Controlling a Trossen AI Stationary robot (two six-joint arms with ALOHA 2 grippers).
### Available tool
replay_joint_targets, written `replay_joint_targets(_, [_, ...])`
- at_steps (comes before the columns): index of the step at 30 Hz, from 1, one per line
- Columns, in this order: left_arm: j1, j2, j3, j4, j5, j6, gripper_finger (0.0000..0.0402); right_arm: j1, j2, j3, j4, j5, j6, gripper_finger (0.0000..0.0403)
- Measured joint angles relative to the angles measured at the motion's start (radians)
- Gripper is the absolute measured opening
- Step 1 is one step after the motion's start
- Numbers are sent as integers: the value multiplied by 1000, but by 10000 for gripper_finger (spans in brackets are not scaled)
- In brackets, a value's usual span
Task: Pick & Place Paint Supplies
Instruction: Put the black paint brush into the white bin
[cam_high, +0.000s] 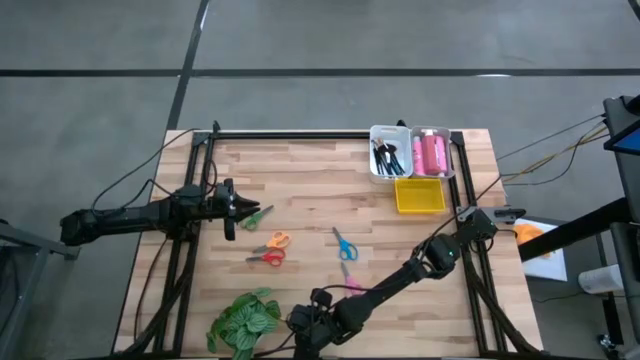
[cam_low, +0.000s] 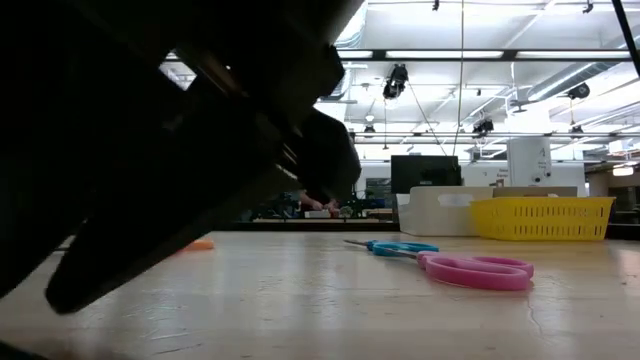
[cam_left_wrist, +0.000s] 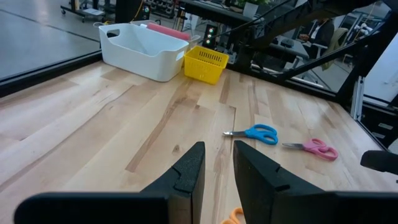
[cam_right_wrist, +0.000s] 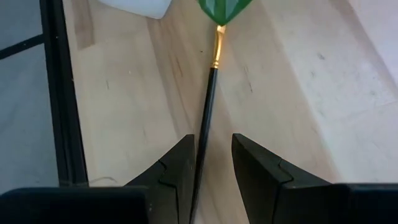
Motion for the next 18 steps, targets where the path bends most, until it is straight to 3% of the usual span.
replay_joint_targets(11, [0,0,0,0,0,0,87,1,-4,-40,19,-4,3,106])
replay_joint_targets(18, [0,0,0,0,0,0,87,-6,-11,-32,-84,2,1,106])
